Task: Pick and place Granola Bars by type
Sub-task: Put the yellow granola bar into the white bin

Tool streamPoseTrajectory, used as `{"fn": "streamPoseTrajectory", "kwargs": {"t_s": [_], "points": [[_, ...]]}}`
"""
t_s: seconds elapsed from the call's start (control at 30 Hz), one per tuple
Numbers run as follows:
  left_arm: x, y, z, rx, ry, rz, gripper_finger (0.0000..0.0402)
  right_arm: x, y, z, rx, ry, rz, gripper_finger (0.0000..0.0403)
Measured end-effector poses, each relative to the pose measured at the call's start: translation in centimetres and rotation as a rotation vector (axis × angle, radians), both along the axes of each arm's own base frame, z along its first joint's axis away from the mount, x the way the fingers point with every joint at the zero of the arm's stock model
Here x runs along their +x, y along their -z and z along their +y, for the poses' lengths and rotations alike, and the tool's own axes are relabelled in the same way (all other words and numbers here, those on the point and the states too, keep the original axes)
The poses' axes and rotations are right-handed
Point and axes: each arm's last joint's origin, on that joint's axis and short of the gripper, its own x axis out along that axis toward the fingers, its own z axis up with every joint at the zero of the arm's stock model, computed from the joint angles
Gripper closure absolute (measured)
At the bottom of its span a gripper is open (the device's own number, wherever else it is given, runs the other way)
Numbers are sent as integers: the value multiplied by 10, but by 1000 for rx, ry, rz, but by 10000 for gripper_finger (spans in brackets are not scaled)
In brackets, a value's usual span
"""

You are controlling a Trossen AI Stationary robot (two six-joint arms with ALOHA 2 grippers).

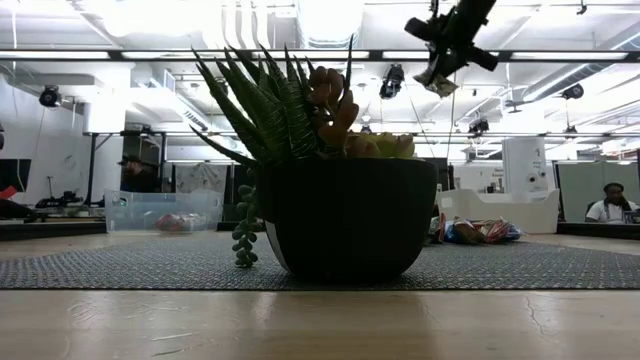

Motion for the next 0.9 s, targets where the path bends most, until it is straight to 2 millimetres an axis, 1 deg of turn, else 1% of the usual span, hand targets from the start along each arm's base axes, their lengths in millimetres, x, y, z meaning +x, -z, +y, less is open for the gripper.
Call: {"fn": "streamPoseTrajectory", "kwargs": {"t_s": [0.1,0.3,0.4,0.5,0.67,0.77,0.9], "points": [[-6,-3,0,8,-9,-11,401,-5,7,-12,30,47,30,365],[-14,-5,-1,11,-10,-26,401,-14,34,-37,168,146,155,365],[-14,3,-2,5,-12,-6,401,-15,46,-51,204,174,190,365],[-14,15,-1,-13,-21,23,401,-15,59,-63,238,180,235,365],[-15,32,-2,-79,-55,44,401,-16,83,-79,328,181,336,365],[-18,36,-2,-107,-70,40,401,-18,96,-86,382,187,386,365],[-23,35,-2,-115,-75,9,401,-22,110,-93,418,181,425,365]]}}
